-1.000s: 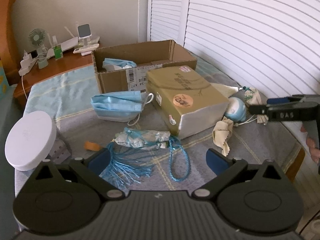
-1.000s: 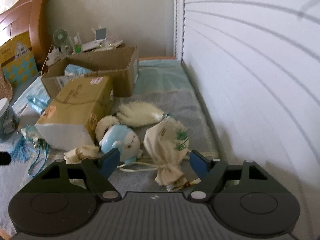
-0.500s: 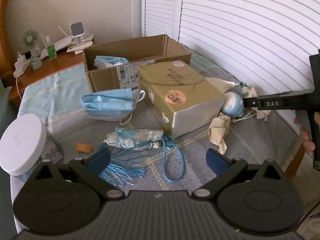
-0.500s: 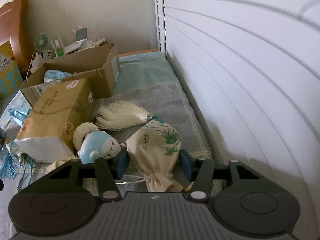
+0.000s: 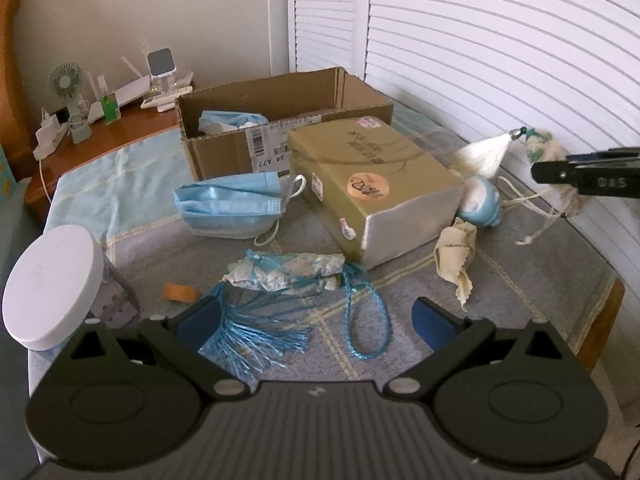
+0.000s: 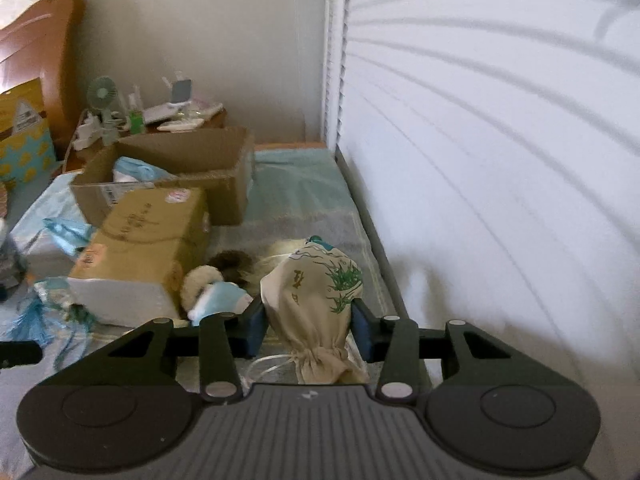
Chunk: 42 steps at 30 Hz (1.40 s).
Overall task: Organize soft objects
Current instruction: 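Grasp the cream pouch with the right tool while the left tool grasps the patterned tasseled cloth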
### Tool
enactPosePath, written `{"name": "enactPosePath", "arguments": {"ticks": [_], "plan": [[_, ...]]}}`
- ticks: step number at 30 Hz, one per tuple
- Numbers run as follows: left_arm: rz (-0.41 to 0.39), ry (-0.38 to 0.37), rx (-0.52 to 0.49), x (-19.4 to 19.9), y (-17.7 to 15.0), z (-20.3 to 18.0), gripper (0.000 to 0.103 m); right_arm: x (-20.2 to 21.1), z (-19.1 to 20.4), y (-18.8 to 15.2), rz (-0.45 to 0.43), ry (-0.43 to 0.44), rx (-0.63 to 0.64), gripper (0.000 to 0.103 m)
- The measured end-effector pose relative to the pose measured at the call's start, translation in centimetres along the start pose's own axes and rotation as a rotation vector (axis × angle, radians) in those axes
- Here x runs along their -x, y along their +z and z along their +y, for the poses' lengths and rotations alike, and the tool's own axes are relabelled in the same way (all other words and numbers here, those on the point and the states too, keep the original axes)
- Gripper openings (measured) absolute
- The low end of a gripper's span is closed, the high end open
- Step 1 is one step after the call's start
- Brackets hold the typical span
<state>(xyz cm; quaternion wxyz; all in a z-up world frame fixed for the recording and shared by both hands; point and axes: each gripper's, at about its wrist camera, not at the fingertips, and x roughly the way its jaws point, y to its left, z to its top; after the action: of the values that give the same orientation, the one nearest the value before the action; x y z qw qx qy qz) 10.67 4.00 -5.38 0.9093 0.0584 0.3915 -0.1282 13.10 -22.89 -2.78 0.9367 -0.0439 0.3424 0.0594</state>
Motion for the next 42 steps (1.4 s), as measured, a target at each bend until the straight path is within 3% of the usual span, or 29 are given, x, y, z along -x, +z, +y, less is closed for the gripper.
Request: {"name": "enactPosePath", "arguments": {"ticks": [7, 14, 18, 23, 28, 32, 34, 38, 42], "plan": [[-0.021, 0.023, -0.006, -0.4, 0.2, 0.3, 0.101, 2.4, 1.8, -0.3, 0.007, 0.037, 0.119, 0.049], [-0.024, 0.053, 0.003, -2.1, 0.8, 0.6, 0.1, 1.9, 3.2, -3.1, 0.105, 0.077, 0.21, 0.049], [-0.012, 0.066, 0.007, -3.3, 0.9, 0.6, 0.098, 1.0, 3.5, -4.1, 0.158, 0.099, 0.218, 0.05], [0.0, 0.091, 0.024, -4.4, 1.1, 0.7, 0.098, 0.3, 3.8, -4.4, 0.173, 0.112, 0.203, 0.059], [0.007, 0.093, 0.031, -5.3, 1.4, 0.8, 0.097, -0.4, 3.5, -4.3, 0.19, 0.128, 0.186, 0.06], [0.026, 0.091, 0.046, -5.9, 1.6, 1.1, 0.076, -0.5, 3.6, -4.3, 0.195, 0.125, 0.191, 0.054], [0.024, 0.074, 0.043, -5.9, 1.6, 1.3, 0.074, -0.3, 3.6, -4.3, 0.186, 0.119, 0.195, 0.053], [0.018, 0.059, 0.019, -5.4, 1.5, 1.5, 0.058, 0.1, 3.5, -4.3, 0.18, 0.108, 0.203, 0.052], [0.021, 0.06, -0.005, -4.8, 1.5, 1.8, 0.055, 0.6, 3.4, -4.2, 0.17, 0.103, 0.211, 0.052]]}}
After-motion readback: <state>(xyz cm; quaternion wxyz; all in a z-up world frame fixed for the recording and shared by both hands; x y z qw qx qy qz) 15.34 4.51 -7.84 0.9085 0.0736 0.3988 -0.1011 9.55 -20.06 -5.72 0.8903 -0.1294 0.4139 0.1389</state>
